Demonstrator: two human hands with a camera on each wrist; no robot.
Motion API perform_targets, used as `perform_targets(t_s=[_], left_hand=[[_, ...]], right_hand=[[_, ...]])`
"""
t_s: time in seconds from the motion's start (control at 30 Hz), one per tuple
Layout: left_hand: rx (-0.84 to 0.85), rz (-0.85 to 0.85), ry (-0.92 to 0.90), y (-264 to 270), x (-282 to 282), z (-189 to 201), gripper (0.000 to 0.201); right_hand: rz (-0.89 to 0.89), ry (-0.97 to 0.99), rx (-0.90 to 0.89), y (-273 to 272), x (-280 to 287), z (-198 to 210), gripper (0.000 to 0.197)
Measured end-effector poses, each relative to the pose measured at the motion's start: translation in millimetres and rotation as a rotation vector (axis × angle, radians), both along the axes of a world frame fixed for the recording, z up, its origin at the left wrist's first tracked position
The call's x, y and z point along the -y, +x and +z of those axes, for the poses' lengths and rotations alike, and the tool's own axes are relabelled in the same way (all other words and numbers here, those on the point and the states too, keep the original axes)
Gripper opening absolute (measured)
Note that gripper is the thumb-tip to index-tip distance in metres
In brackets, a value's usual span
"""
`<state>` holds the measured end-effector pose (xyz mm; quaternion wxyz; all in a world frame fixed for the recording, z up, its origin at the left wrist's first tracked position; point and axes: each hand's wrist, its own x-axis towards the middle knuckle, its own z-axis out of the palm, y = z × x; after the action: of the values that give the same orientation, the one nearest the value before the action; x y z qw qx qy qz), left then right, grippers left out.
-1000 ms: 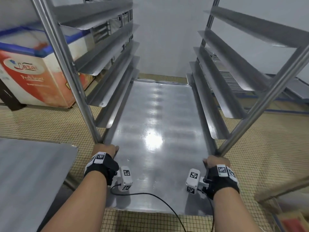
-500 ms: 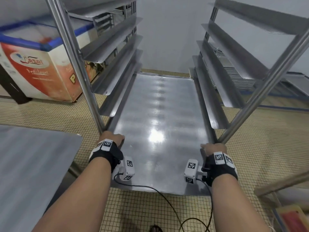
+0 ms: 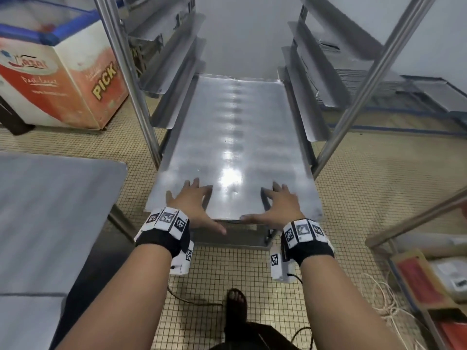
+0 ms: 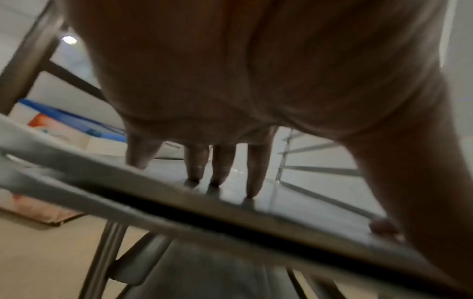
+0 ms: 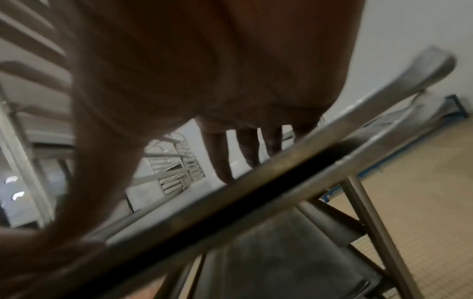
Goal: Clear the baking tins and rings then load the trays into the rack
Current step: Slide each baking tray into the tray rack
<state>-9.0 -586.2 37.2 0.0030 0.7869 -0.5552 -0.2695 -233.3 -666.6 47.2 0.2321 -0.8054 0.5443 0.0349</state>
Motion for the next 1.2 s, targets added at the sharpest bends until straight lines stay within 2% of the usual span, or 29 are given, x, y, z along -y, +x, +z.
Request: perform_targets(t_s=[0.07,0.1,0.17,0.27,0.37,0.63,0.9,1.2], left_hand=[[0.075,-0.050,-0.022,-3.0,-4.0,-11.3,0.132],[0.116,-0.060,-0.049,-4.6,-4.4,-16.0,0.125],[0.180,-0.044,-0.101,-6.0,-2.1,-26.9,0.111],[0.293,-0.032,-0.166,-7.7,3.9,-42.3,0.107],[0.336,-0.022,-0.175,-8.2,9.6,-50.1,0.104],[0.357,-0.022,-0.161,2.4,42.1,-52.1,0.106],[0.360,-0.008,-0.173,19.1,99.4,-49.5,0.110],[0.363,0.005,-0.210,36.1,166.1,-41.7,0.097]], right_hand=[[0.095,-0.042,-0.044,-4.6,-8.7,-11.7,0.129],[0.125,-0.071,-0.068,-6.4,-9.6,-19.6,0.131],[0.164,-0.184,-0.133,-8.6,-9.9,-32.7,0.119],[0.163,-0.367,-0.153,-6.0,-11.4,-46.9,0.092],[0.142,-0.443,-0.159,-1.8,-10.9,-55.4,0.087],[0.122,-0.466,-0.148,10.8,20.2,-62.4,0.086],[0.126,-0.451,-0.156,26.5,79.7,-59.0,0.085],[0.131,-0.480,-0.154,46.3,147.5,-55.7,0.083]])
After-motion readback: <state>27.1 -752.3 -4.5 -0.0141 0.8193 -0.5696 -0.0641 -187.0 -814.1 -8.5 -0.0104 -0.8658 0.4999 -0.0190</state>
